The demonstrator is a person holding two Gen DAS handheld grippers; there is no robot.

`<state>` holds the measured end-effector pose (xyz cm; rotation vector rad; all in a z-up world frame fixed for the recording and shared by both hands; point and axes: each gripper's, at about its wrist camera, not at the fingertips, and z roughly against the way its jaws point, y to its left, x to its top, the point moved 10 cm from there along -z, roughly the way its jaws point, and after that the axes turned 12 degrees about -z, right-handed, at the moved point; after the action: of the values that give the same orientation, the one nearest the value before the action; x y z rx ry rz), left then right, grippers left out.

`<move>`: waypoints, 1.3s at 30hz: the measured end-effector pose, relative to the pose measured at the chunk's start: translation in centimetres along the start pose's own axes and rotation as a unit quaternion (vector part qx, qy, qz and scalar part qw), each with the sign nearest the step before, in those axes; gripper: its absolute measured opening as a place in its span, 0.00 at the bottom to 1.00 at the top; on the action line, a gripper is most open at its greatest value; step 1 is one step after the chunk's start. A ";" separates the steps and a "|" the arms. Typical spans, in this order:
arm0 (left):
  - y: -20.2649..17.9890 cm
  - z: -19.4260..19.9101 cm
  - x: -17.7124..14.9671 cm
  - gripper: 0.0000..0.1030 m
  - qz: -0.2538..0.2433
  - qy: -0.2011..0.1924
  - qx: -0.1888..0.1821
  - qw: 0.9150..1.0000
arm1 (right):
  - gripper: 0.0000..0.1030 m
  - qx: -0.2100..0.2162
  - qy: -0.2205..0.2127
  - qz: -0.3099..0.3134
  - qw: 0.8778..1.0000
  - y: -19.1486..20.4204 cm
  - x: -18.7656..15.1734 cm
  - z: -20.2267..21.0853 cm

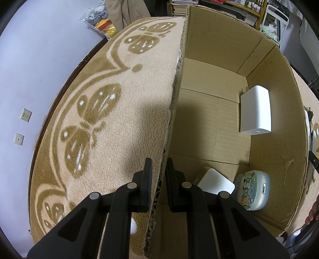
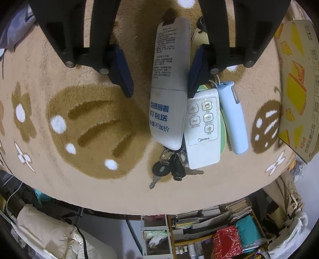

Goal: Organize rigid objects
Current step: 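Grasp the white TV remote edgewise with the right tool and lift it, then carry the white remote into the box and open the right tool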

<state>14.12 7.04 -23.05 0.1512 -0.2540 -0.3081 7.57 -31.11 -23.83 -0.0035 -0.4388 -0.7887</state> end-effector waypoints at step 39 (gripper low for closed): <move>0.2 0.0 -0.1 0.13 0.002 0.003 -0.001 1.000 | 0.21 0.218 -0.077 0.092 0.969 19.8 -0.2 10.8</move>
<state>14.08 7.22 -23.07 0.1504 -0.2481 -0.3041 16.88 -15.15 -10.98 0.3019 -0.7430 -0.4988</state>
